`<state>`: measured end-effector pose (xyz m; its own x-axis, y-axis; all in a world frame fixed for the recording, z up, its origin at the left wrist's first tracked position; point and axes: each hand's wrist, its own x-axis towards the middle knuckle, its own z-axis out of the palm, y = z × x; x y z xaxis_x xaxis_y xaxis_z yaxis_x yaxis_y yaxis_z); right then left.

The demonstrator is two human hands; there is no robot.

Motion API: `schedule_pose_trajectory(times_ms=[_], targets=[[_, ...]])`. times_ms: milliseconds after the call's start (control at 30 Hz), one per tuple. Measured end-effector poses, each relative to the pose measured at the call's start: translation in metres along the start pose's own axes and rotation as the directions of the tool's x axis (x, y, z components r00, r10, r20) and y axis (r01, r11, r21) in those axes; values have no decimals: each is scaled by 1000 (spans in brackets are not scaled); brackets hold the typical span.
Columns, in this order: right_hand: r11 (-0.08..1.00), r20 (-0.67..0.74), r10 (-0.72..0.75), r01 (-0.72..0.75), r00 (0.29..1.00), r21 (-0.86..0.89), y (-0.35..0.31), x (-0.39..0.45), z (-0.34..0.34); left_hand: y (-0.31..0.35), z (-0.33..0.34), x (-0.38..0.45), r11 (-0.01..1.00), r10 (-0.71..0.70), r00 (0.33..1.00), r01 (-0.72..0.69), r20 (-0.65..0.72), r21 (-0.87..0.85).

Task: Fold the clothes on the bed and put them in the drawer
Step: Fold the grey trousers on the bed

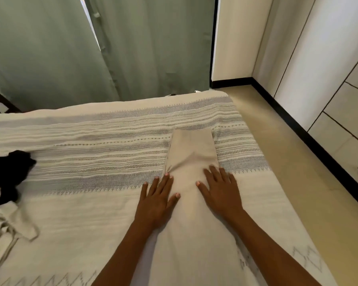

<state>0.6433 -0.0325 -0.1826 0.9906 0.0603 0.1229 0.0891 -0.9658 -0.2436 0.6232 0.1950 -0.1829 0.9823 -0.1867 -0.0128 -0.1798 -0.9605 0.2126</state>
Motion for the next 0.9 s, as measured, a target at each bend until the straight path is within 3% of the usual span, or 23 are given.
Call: schedule_pose_trajectory(times_ms=[67, 167, 233, 300, 400, 533, 667, 900], targets=[[1000, -90, 0, -1, 996, -3, 6, 21, 1, -2, -2, 11, 999, -7, 1000, 7, -10, -33], [980, -187, 48, -10, 981, 198, 8, 55, -5, -1, -12, 34, 992, -45, 985, 24, -169, -126], [911, -161, 160, -83, 974, 403, 9, 86, -8, -2, -20, 66, 976, -122, 963, 73, -239, -205], [845, -67, 256, -190, 964, 501, 14, 119, -10, 0, -26, 104, 943, -248, 950, 192, -189, -270], [835, 72, 290, -289, 954, 469, 20, 164, -14, 4, -33, 154, 886, -382, 923, 354, -39, -298], [849, 141, 365, -391, 921, 356, 30, 202, -16, 4, -36, 203, 870, -409, 909, 413, 74, -269], [848, 132, 384, -405, 914, 342, 28, 222, -15, 2, -33, 222, 875, -413, 911, 394, -10, -282], [927, 0, 282, -272, 959, 258, 29, 218, 10, -4, -18, 225, 924, -355, 928, 330, -116, -192]])
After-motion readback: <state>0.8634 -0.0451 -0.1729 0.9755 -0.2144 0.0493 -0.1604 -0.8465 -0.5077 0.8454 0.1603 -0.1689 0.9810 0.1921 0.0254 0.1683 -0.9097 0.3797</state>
